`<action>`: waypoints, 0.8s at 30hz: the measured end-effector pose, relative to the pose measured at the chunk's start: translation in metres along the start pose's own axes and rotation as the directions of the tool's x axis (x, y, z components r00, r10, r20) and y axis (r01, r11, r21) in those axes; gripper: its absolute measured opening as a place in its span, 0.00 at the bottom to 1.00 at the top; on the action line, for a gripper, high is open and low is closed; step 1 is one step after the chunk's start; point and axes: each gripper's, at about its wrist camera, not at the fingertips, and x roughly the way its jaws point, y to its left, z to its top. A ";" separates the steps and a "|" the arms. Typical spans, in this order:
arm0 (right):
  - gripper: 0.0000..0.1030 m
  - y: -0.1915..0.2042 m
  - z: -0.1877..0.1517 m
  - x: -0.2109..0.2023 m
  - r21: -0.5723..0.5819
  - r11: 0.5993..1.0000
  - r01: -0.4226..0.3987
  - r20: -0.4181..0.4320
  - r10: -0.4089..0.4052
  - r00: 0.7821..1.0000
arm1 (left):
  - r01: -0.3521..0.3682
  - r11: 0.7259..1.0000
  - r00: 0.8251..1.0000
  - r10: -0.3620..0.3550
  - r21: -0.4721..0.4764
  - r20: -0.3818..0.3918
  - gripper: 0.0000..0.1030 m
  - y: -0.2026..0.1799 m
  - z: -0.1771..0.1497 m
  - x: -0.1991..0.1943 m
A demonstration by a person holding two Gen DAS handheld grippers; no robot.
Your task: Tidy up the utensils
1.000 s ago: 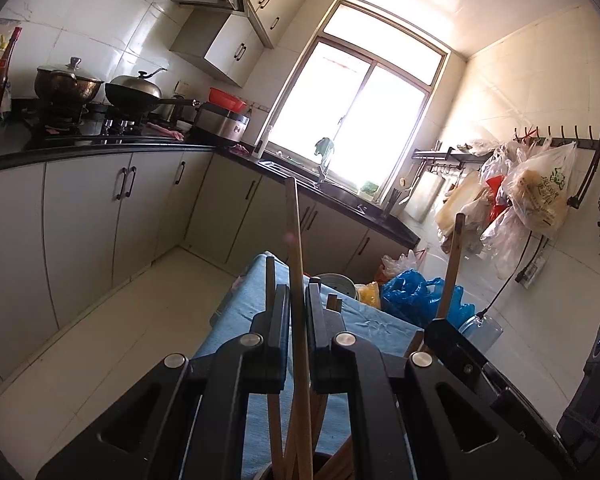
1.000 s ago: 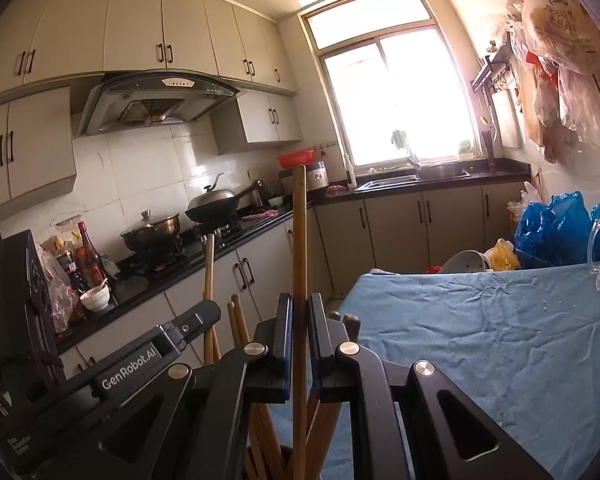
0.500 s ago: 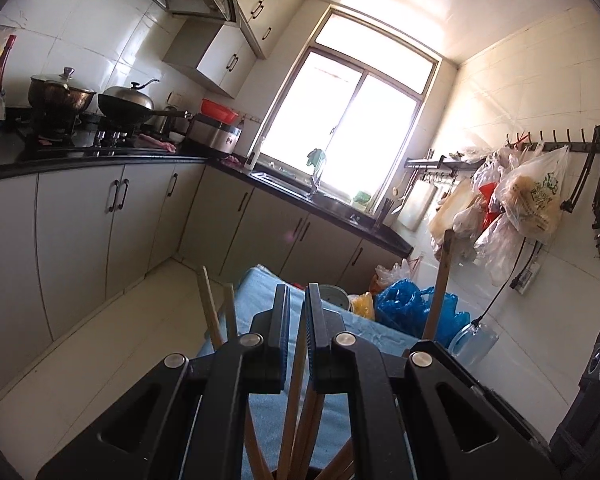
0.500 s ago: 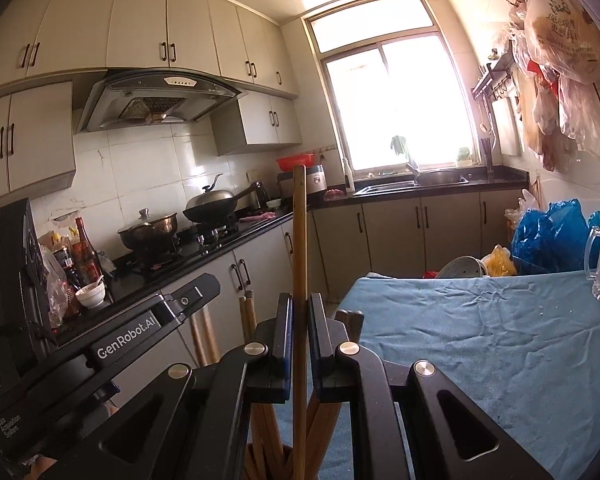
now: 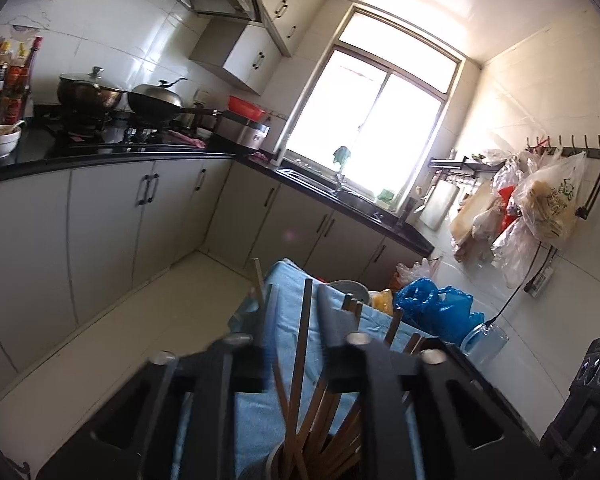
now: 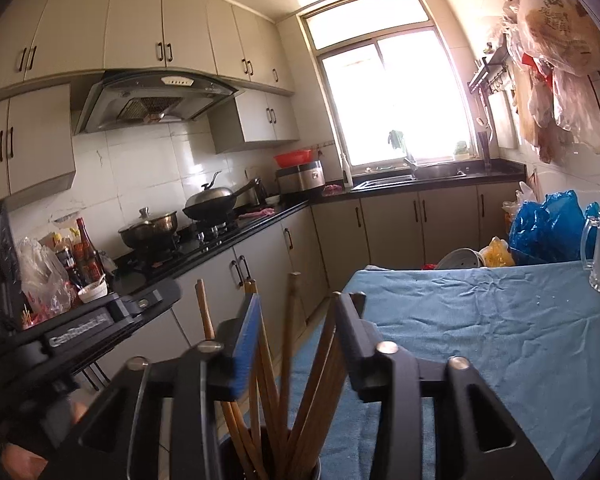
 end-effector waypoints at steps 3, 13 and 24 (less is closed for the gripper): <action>0.46 -0.001 0.003 -0.011 0.003 1.000 0.001 0.013 -0.001 1.000 | -0.044 0.999 0.999 0.044 0.012 0.018 0.33 0.002 -0.003 -0.018; 0.68 -0.013 -0.005 -0.063 -0.017 0.998 0.066 0.049 -0.066 0.997 | -0.253 0.965 0.967 0.250 0.065 0.049 0.79 -0.006 -0.033 -0.064; 0.73 -0.057 -0.043 -0.107 0.069 0.989 0.132 -0.057 -0.128 0.990 | -0.471 0.858 0.881 0.446 0.207 0.154 1.00 -0.050 -0.081 -0.100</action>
